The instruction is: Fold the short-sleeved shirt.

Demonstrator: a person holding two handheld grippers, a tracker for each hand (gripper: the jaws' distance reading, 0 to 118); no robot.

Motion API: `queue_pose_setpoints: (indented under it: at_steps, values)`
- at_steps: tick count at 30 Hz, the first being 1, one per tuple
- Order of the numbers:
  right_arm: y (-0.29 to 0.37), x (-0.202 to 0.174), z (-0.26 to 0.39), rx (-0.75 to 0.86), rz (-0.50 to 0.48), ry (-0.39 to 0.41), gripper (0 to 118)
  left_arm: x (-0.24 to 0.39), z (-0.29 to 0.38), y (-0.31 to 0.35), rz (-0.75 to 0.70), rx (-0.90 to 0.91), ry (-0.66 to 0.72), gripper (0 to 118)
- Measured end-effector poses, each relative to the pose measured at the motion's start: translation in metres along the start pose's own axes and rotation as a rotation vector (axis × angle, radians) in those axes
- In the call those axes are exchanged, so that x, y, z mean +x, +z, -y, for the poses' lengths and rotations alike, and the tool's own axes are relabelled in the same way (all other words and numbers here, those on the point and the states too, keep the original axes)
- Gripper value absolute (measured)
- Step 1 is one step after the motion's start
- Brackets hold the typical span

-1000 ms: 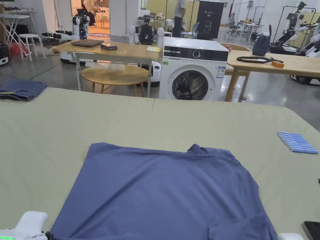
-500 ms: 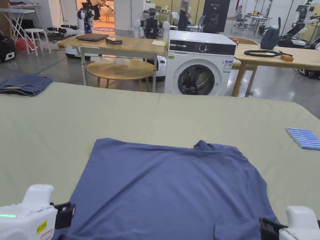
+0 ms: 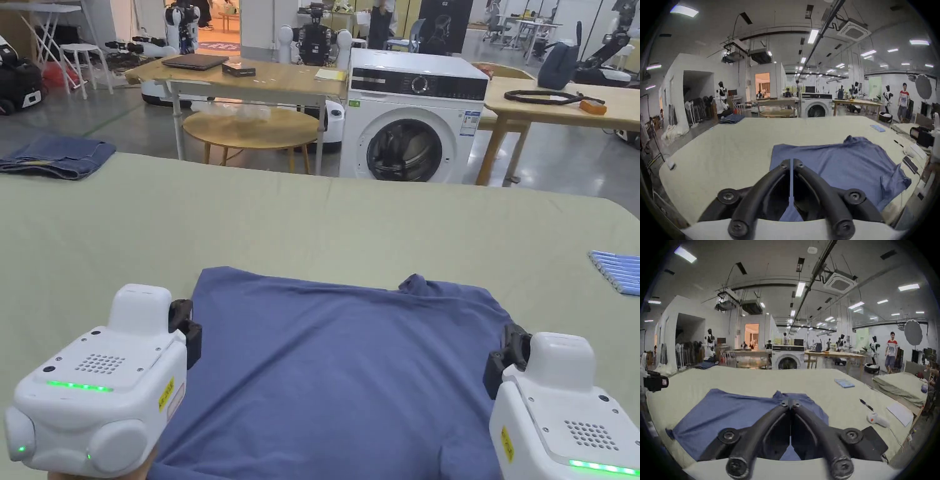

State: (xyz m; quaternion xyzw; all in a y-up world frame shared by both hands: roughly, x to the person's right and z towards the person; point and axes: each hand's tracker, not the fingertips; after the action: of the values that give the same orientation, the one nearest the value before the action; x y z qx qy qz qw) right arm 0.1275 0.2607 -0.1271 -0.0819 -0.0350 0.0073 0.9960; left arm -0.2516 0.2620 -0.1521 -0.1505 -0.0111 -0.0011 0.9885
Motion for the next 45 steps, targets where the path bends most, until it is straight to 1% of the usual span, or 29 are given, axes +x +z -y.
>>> queue_pose_setpoints:
  at_steps: [3, 5, 10, 13, 14, 15, 16, 17, 20, 21, 22, 24, 25, 26, 29, 31, 32, 33, 35, 36, 37, 39, 41, 43, 45]
  values:
    - [0.001, -0.004, -0.002, -0.007, -0.008, 0.003, 0, -0.003, 0.001, 0.0, -0.006, -0.014, -0.002, 0]
    - [-0.001, -0.002, 0.001, -0.031, -0.027, 0.006, 0, -0.01, 0.004, 0.001, 0.003, -0.086, 0.009, 0]
    - [-0.005, 0.001, 0.015, -0.089, -0.033, 0.006, 0, -0.033, 0.021, 0.008, 0.01, -0.311, 0.047, 0]
    - [-0.009, 0.006, 0.025, -0.133, -0.036, 0.002, 0, -0.058, 0.039, 0.001, -0.024, -0.415, 0.083, 1]
    - [-0.011, 0.006, 0.03, -0.144, -0.034, 0.002, 0, -0.066, 0.044, -0.002, -0.031, -0.458, 0.1, 5]
    - [-0.013, 0.007, 0.033, -0.155, -0.033, 0.0, 0, -0.081, 0.055, -0.014, -0.043, -0.513, 0.124, 17]
    - [-0.014, 0.008, 0.036, -0.168, -0.033, -0.002, 0, -0.089, 0.061, -0.018, -0.048, -0.546, 0.158, 35]
    - [-0.015, 0.009, 0.039, -0.178, -0.033, -0.003, 0, -0.095, 0.067, -0.023, -0.041, -0.587, 0.185, 39]
    - [-0.015, 0.009, 0.042, -0.199, -0.036, -0.004, 0, -0.1, 0.084, -0.03, -0.056, -0.714, 0.233, 42]
    - [-0.015, 0.009, 0.043, -0.206, -0.033, 0.001, 0, -0.1, 0.091, -0.033, -0.085, -0.754, 0.226, 54]
    - [-0.013, 0.009, 0.043, -0.21, -0.031, 0.003, 0, -0.1, 0.099, -0.034, -0.098, -0.779, 0.213, 60]
    - [-0.013, 0.011, 0.045, -0.223, -0.033, 0.003, 0, -0.103, 0.119, -0.045, -0.103, -0.825, 0.208, 60]
    - [-0.013, 0.012, 0.048, -0.23, -0.032, 0.005, 0, -0.101, 0.121, -0.042, -0.1, -0.801, 0.193, 60]
    - [-0.014, 0.013, 0.051, -0.235, -0.03, 0.008, 0, -0.098, 0.118, -0.038, -0.105, -0.757, 0.15, 60]
    - [-0.013, 0.017, 0.055, -0.249, -0.026, 0.01, 0, -0.087, 0.121, -0.034, -0.13, -0.8, 0.099, 60]
    - [-0.009, 0.017, 0.051, -0.26, -0.023, 0.006, 0, -0.076, 0.123, -0.028, -0.138, -0.78, 0.028, 60]
    - [-0.009, 0.019, 0.052, -0.263, -0.023, 0.001, 0, -0.074, 0.124, -0.029, -0.135, -0.784, 0.021, 60]
    - [-0.008, 0.02, 0.053, -0.266, -0.023, -0.002, 0, -0.072, 0.123, -0.028, -0.142, -0.78, 0.026, 55]
    - [-0.008, 0.026, 0.055, -0.275, -0.016, -0.001, 0, -0.064, 0.115, -0.021, -0.117, -0.786, 0.051, 38]
    - [-0.006, 0.03, 0.055, -0.281, -0.011, -0.002, 0, -0.063, 0.113, -0.02, -0.106, -0.784, 0.055, 20]
    - [-0.005, 0.034, 0.055, -0.287, -0.009, -0.004, 0, -0.061, 0.112, -0.02, -0.081, -0.78, 0.063, 9]
    - [-0.002, 0.045, 0.053, -0.313, -0.003, -0.01, 0, -0.066, 0.118, -0.024, -0.081, -0.78, 0.06, 3]
    - [-0.001, 0.063, 0.051, -0.354, 0.02, -0.013, 1, -0.07, 0.116, -0.021, -0.063, -0.772, 0.06, 1]
    - [0.002, 0.085, 0.051, -0.434, 0.039, -0.009, 26, -0.077, 0.114, -0.019, -0.042, -0.76, 0.084, 1]
    - [0.002, 0.104, 0.057, -0.514, 0.044, 0.006, 62, -0.079, 0.112, -0.015, -0.035, -0.748, 0.09, 1]
